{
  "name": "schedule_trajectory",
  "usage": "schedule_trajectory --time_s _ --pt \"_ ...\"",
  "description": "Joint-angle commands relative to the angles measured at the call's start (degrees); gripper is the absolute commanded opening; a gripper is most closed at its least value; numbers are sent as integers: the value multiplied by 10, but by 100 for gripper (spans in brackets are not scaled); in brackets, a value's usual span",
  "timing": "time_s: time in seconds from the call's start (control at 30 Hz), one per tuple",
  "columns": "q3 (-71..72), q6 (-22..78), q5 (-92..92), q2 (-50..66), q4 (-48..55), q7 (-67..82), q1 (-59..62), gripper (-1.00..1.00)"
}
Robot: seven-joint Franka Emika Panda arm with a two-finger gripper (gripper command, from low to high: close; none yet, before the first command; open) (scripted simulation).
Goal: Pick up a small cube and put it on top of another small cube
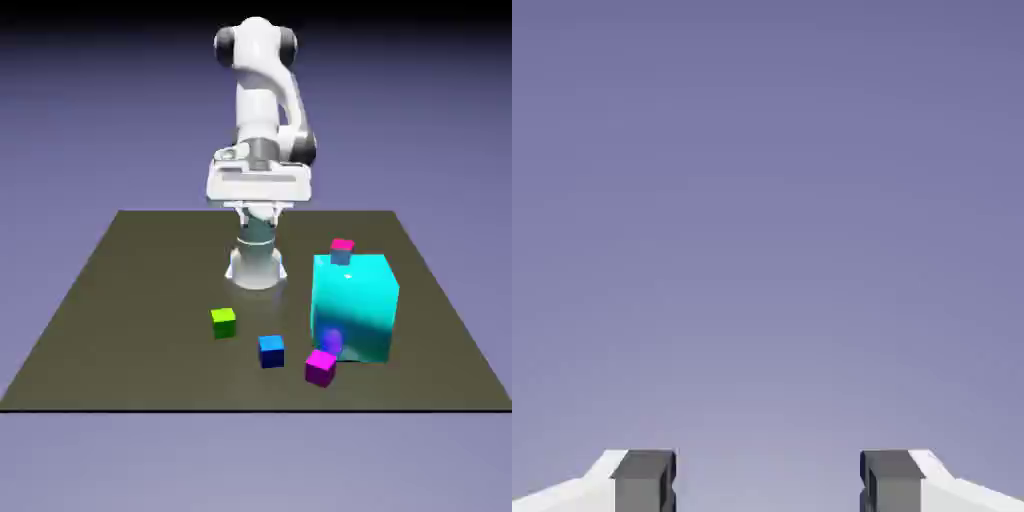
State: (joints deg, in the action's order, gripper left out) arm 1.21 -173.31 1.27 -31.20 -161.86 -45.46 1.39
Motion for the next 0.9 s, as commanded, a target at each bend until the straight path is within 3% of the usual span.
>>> schedule_trajectory --time_s 0.0,0.6,0.87 --pt "10 6 11 12 -7 -25 17 0" --pt "177 103 187 214 -127 -442 305 0" --pt "140 -41 127 380 -105 -475 289 0"
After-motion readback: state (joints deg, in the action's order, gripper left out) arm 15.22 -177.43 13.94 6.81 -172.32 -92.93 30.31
